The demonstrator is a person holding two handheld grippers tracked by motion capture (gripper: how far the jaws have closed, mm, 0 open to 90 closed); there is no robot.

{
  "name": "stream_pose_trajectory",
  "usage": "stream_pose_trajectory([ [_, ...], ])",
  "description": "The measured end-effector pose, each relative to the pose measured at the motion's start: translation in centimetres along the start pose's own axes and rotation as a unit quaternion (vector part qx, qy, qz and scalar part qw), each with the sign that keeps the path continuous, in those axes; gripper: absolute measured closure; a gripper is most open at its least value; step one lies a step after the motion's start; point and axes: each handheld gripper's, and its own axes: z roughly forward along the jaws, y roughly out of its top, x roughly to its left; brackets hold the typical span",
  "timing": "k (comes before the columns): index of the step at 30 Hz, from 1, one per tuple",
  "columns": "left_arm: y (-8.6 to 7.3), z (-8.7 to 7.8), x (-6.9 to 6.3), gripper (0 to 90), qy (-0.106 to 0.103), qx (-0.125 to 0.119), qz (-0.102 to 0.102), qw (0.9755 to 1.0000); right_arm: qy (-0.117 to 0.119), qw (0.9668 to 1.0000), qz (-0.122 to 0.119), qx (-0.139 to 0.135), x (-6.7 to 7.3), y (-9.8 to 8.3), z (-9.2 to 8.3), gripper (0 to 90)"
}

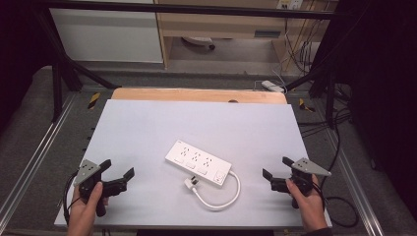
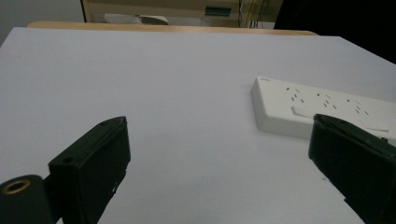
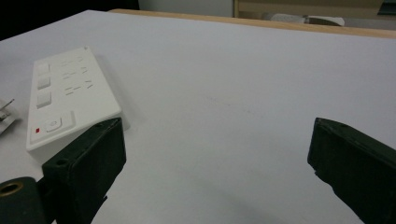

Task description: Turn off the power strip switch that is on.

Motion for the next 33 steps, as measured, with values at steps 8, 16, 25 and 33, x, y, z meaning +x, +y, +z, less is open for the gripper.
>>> stream_pose_trajectory([
  [8, -0.1, -0.2, 0.4, 5.8, -0.002, -0.007, -0.021, 0.9998, 0.003, 0.9999, 0.0, -0.013, -0.1, 0.1, -0.2, 4.4],
  [16, -0.1, -0.2, 0.2, 5.8, -0.003, -0.021, -0.01, 0.9997, 0.015, 0.9994, -0.004, -0.031, 0.0, 0.3, -0.4, 4.5],
  [25, -0.2, 0.2, 0.4, 5.8, -0.003, -0.017, -0.01, 0.9998, 0.026, 0.9986, -0.002, -0.046, 0.5, 0.6, -0.7, 3.8],
  [33, -0.1, 0.1, 0.5, 5.9, -0.001, -0.017, -0.012, 0.9998, 0.029, 0.998, 0.013, -0.054, 0.9, 1.5, -1.2, 2.3],
])
